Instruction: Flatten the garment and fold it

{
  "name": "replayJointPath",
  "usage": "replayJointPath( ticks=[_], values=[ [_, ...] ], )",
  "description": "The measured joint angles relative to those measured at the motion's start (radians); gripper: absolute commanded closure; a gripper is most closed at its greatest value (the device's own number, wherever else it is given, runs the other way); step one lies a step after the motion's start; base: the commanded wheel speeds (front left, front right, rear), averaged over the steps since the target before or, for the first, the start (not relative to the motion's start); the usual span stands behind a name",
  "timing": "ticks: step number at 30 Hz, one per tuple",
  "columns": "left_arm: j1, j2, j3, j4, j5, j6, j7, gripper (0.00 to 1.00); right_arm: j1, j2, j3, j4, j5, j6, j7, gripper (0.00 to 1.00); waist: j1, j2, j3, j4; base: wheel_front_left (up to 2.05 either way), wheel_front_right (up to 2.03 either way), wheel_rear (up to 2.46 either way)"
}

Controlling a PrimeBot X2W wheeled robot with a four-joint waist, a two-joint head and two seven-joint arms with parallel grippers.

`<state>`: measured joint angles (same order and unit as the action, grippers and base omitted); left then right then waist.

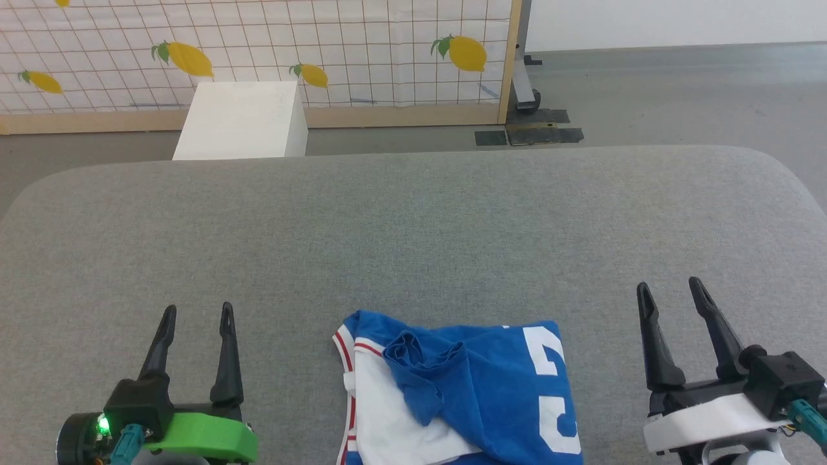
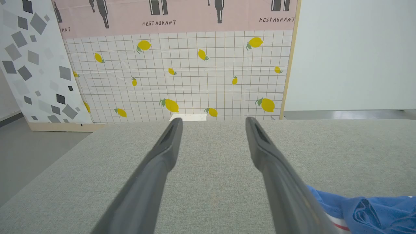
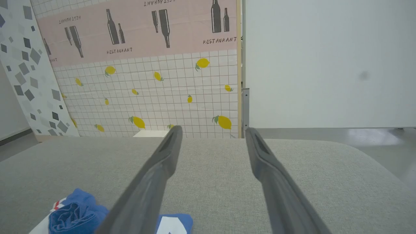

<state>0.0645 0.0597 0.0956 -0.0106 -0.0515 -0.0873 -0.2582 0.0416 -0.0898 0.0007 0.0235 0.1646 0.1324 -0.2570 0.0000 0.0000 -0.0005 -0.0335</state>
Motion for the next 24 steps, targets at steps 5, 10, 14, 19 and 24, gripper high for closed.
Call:
replayJointPath(
  ticks=[5,10,14,19,24],
  values=[
    [0.003,-0.001,0.001,0.006,0.0,-0.001,0.0,0.0,0.019,0.005,-0.015,-0.02,-0.034,0.0,0.0,0.0,0.0,0.0,-0.001,0.001,0.0,0.0,0.0],
    [0.006,-0.002,0.001,0.013,0.0,-0.001,0.0,0.0,0.022,0.01,-0.017,-0.025,-0.042,0.0,0.002,0.0,0.0,0.0,-0.003,0.003,0.0,0.0,0.0],
    [0.006,-0.003,0.001,0.017,0.0,-0.001,0.0,0.0,0.022,0.011,-0.018,-0.03,-0.044,0.0,0.011,0.0,0.0,0.0,-0.004,0.004,0.0,0.0,0.0],
    [0.006,-0.003,0.0,0.019,0.0,-0.001,0.0,0.0,0.022,0.012,-0.023,-0.035,-0.051,0.0,0.02,0.0,0.0,0.0,-0.003,0.008,0.0,0.0,0.0],
    [0.006,-0.003,-0.001,0.022,-0.002,-0.001,0.0,0.0,0.022,0.013,-0.029,-0.04,-0.052,0.0,0.021,0.0,0.0,0.0,-0.005,0.01,0.0,0.0,0.0]
  ],
)
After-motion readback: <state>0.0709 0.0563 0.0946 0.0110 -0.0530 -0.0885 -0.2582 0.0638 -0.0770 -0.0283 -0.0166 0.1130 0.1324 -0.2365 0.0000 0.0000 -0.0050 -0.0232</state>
